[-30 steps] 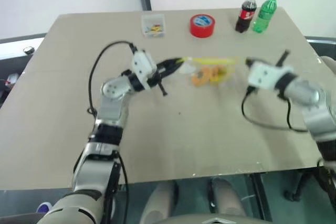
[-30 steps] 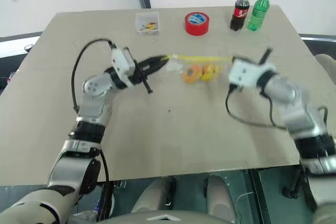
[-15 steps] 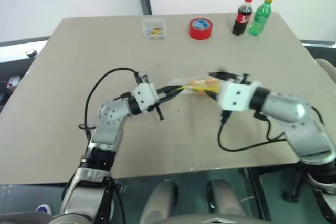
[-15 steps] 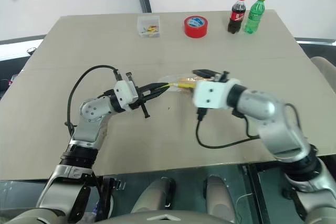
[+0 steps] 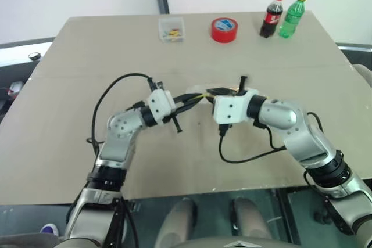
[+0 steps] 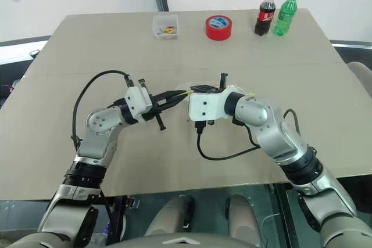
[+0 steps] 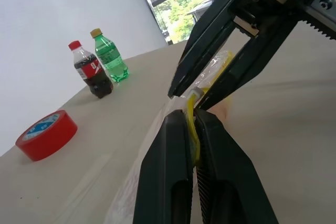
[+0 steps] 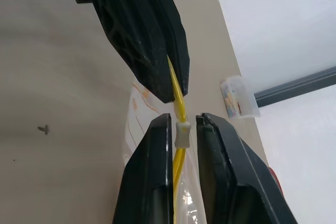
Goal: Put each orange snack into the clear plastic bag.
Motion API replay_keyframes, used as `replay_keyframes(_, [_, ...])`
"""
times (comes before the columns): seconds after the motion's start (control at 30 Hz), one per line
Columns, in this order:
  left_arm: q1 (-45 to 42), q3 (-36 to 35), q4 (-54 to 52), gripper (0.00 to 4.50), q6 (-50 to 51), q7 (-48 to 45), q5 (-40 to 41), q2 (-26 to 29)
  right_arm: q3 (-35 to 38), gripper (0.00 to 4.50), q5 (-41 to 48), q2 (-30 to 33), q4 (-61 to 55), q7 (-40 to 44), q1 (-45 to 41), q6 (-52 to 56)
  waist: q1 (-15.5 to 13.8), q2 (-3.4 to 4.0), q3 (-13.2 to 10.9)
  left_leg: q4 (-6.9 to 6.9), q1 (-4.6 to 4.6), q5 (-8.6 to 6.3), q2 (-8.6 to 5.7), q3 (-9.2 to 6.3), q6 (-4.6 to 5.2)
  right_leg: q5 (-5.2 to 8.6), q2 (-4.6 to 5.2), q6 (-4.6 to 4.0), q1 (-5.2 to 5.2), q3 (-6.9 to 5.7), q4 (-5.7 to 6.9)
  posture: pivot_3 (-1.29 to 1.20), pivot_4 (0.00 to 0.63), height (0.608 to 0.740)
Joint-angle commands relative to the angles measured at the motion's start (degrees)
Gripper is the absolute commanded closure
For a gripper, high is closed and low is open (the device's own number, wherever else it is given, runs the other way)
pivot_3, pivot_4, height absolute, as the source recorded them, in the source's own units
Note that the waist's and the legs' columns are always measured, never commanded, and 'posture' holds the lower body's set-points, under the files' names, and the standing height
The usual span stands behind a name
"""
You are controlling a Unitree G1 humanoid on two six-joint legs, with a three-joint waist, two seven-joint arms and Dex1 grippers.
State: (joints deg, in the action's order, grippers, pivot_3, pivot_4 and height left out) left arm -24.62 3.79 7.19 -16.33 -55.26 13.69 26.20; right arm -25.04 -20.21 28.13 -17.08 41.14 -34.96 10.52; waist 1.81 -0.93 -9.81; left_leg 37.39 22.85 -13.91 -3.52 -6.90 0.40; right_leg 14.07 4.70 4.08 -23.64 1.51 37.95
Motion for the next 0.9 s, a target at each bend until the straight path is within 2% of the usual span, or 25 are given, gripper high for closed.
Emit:
replay_keyframes(0.03, [-0.5, -0.9, -2.6, 4.50, 0.3, 0.5, 1.2, 0.2, 1.2, 3.83, -0.8, -0.5, -0.7, -0.6, -1.5, -1.6, 0.0, 0.00, 0.0, 0.00, 0.00, 0.00, 0.00, 0.00, 0.00, 0.00, 0.00, 0.00, 0.00, 0.00, 0.01, 0.00, 0.150, 0.736])
replay_keyframes(0.1, [-0.5, -0.9, -2.6, 4.50, 0.4, 0.4, 1.3, 0.2, 1.3, 3.83, -1.0, -0.7, -0.9, -0.5, -1.3, -1.5, 0.1, 0.00, 0.0, 0.00, -0.01, 0.00, 0.00, 0.00, 0.00, 0.00, -0.01, 0.00, 0.00, 0.00, 0.01, 0.00, 0.150, 0.736])
replay_keyframes(0.13, [-0.6, -0.9, -2.6, 4.50, 0.4, 0.4, 1.3, 0.2, 1.4, 4.26, -1.0, -0.8, -0.9, -0.5, -1.2, -1.4, 0.1, 0.00, 0.0, 0.00, -0.01, 0.00, 0.00, 0.00, 0.00, 0.00, -0.01, 0.00, 0.00, 0.00, 0.00, 0.00, 0.150, 0.736])
replay_keyframes(0.2, [-0.7, -0.9, -2.5, 4.50, 0.4, 0.4, 1.4, 0.1, 1.6, 4.44, -1.1, -0.8, -1.0, -0.4, -1.0, -1.3, 0.1, 0.00, 0.0, 0.00, 0.00, 0.00, 0.00, 0.00, 0.00, 0.00, -0.01, 0.00, 0.00, 0.01, 0.00, 0.00, 0.150, 0.736])
replay_keyframes(0.47, [-0.4, -1.2, -2.4, 4.50, 0.0, 0.3, 2.0, 0.2, 2.3, 4.44, -1.7, -0.4, -1.5, -0.6, -0.2, -1.2, 0.1, 0.00, 0.0, 0.00, 0.00, 0.00, 0.00, 0.00, 0.00, 0.00, -0.01, 0.00, 0.00, 0.01, 0.00, 0.00, 0.150, 0.736])
replay_keyframes(0.67, [-0.8, -4.9, -3.5, 4.50, 0.0, 0.8, 7.0, -0.4, 7.8, 4.44, -3.2, 6.2, -0.4, -2.0, 6.6, 0.8, -0.4, 0.00, 0.0, 0.00, 0.02, 0.00, -0.02, -0.01, 0.00, 0.00, 0.02, 0.00, 0.01, 0.00, -0.03, 0.00, 0.150, 0.736])
replay_keyframes(0.9, [-0.7, -5.6, -3.1, 4.50, 0.3, 0.6, 7.6, 0.5, 15.2, 4.44, -2.5, 11.8, 1.4, -4.6, 11.7, 1.8, -0.7, 0.00, 0.0, 0.00, -0.02, 0.00, 0.01, 0.07, 0.00, 0.00, -0.02, 0.00, 0.01, 0.04, 0.00, 0.00, 0.150, 0.736])
